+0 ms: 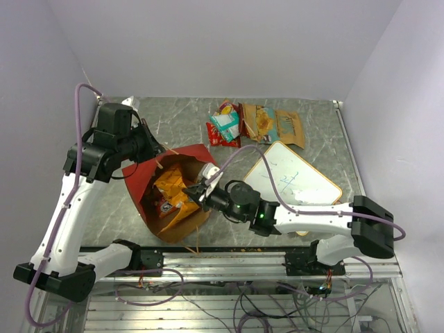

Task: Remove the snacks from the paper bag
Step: Take out the snack from the paper bag, then place the snack at the center of the board.

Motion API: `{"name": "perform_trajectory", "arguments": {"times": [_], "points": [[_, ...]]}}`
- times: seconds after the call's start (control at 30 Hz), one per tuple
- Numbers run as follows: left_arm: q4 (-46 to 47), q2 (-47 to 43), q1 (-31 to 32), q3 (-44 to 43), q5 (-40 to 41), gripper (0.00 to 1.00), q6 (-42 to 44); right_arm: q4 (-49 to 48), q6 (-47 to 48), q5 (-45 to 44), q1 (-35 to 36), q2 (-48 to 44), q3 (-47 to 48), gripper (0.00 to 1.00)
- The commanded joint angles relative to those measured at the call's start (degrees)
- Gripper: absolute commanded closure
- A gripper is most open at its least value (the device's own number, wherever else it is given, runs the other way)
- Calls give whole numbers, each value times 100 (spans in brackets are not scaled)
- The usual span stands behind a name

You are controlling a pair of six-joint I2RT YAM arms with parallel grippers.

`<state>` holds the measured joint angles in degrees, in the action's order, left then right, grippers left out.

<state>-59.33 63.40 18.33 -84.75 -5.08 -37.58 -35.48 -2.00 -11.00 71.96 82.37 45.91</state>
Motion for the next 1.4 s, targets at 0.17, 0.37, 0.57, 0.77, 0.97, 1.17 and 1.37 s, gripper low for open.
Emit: {"name": "perform_trajectory", "arguments": {"times": [0.17, 0.37, 0.57, 0.77, 0.97, 1.17, 1.37], "points": [[212, 85, -24, 209, 83, 93, -267, 478, -275, 350, -11, -1022, 386, 100], [226, 15, -40, 432, -19, 93, -307, 1571, 260, 174, -16, -1473, 1200, 100], [76, -37, -49, 448, 106, 93, -169, 2206, 1397, -629, -16, -1680, 2057, 100], [-11, 61, -57, 174, 236, 93, 30, 1525, 2641, -1876, -18, -1592, 2266, 100], [-66, 183, -57, -110, 298, 93, 239, 1537, 2858, -2631, -925, -1027, 2727, 100], [-111, 386, -57, -440, 433, 93, 581, 1692, 2458, -2303, -2465, -544, 2800, 100], [-152, 628, -57, -911, 658, 93, 964, 2375, 2010, -2274, -3509, 313, 3275, 100]]}}
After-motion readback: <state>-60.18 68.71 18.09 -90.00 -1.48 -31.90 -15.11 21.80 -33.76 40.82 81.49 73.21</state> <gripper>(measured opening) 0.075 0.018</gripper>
